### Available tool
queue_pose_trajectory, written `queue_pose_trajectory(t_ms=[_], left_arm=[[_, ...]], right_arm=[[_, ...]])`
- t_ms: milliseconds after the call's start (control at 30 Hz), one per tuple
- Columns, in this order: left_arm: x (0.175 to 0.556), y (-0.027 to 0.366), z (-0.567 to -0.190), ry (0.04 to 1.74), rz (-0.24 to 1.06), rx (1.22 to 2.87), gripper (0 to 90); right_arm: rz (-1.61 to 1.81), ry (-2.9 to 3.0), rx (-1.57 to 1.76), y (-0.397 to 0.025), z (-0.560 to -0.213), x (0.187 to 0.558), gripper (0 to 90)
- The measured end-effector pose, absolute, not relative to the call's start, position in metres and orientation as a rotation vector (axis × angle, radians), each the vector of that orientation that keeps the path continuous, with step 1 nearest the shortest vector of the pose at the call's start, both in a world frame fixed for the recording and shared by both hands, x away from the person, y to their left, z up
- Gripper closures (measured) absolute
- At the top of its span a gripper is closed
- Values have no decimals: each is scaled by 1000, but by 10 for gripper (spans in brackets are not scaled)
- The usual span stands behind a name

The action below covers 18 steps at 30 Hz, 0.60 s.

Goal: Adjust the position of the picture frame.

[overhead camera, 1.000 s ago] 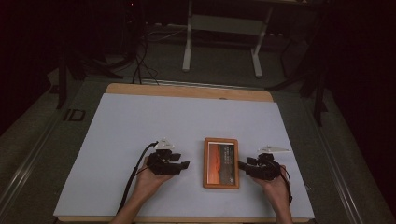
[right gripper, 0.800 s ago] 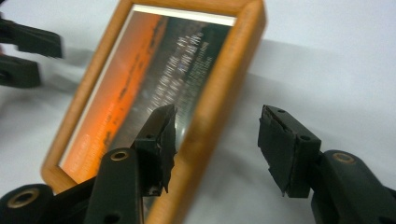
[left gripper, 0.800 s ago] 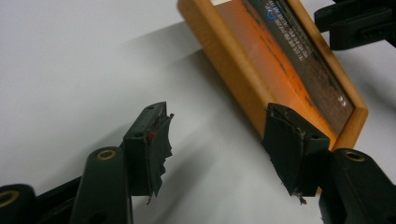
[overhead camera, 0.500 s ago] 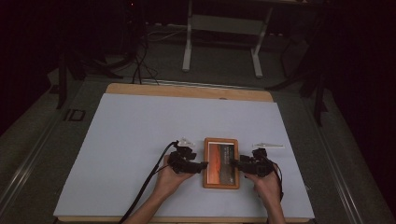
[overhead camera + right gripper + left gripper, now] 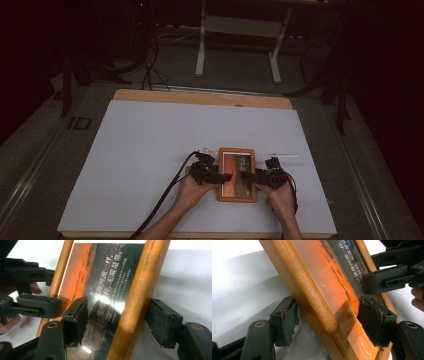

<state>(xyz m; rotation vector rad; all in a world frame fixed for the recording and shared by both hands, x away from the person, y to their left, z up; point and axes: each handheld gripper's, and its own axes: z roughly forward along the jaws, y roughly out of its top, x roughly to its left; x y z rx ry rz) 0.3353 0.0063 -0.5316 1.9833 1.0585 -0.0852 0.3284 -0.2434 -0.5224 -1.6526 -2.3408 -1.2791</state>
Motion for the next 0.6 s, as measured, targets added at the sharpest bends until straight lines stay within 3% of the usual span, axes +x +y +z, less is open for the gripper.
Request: queue_pose_trajectory(t_ms=[233,600], left_arm=[[339,1,-536,1076,-171,1980,314],[336,9,-527,1103,-176,1942,406]], right_arm=[[-1256,-2298,-1642,-241,-526,332,317],[-1269,-2278,-1662,-242,-518,329,376]])
